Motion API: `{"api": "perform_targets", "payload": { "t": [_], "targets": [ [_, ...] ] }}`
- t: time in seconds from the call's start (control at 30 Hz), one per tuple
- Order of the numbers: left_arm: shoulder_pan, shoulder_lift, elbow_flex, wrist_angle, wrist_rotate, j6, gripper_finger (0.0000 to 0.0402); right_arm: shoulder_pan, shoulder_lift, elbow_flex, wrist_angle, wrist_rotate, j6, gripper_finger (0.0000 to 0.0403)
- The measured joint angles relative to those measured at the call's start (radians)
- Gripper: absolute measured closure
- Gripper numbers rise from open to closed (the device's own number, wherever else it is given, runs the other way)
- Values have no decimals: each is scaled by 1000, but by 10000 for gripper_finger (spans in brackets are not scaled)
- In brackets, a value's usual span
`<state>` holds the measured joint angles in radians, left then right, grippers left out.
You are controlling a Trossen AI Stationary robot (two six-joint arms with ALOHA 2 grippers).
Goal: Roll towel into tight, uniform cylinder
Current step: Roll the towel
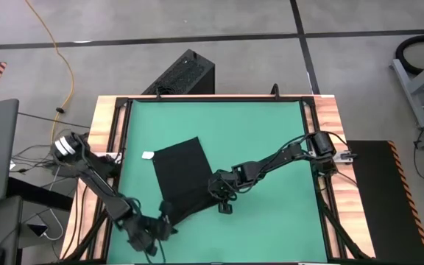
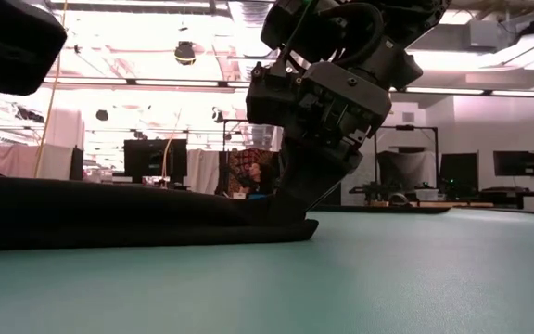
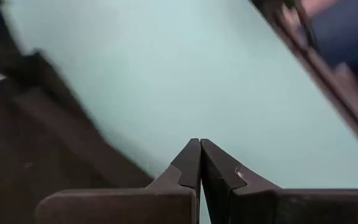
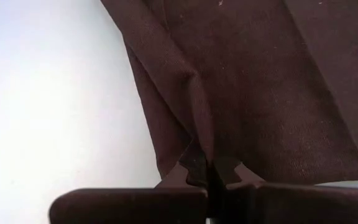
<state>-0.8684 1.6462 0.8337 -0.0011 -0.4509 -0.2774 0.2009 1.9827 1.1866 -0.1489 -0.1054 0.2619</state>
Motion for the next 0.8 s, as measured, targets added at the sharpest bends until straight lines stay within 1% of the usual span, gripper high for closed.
{"api": "perform_targets", "payload": {
  "t": [0.17,0.23,0.3,0.37,0.43,0.5,0.57,0.63,0.67,0.73,0.8],
  "targets": [
    [-1,120,197,-260,2,22,401,0,0,0,5,2,0,396],
    [-1,145,250,-365,-8,17,401,0,0,0,5,2,-4,396],
    [-1,149,276,-445,-40,-4,401,0,0,0,7,2,-5,396],
    [0,148,279,-489,-71,-34,401,0,0,0,8,2,-5,396],
    [3,150,271,-521,-80,-58,401,0,0,0,8,2,-8,395],
    [7,150,262,-513,-90,-67,401,-1,0,0,8,2,-9,395],
    [8,150,258,-531,-147,-85,401,-2,1,0,8,2,-10,395],
    [8,150,258,-558,-181,-90,401,-3,1,0,8,2,-12,395],
    [8,147,258,-583,-219,-102,401,-3,1,0,8,2,-12,395],
    [2,126,256,-662,-301,-158,401,-3,1,0,8,2,-16,395],
    [-7,93,256,-681,-334,-187,401,-3,1,0,9,2,-23,395]
  ]
}}
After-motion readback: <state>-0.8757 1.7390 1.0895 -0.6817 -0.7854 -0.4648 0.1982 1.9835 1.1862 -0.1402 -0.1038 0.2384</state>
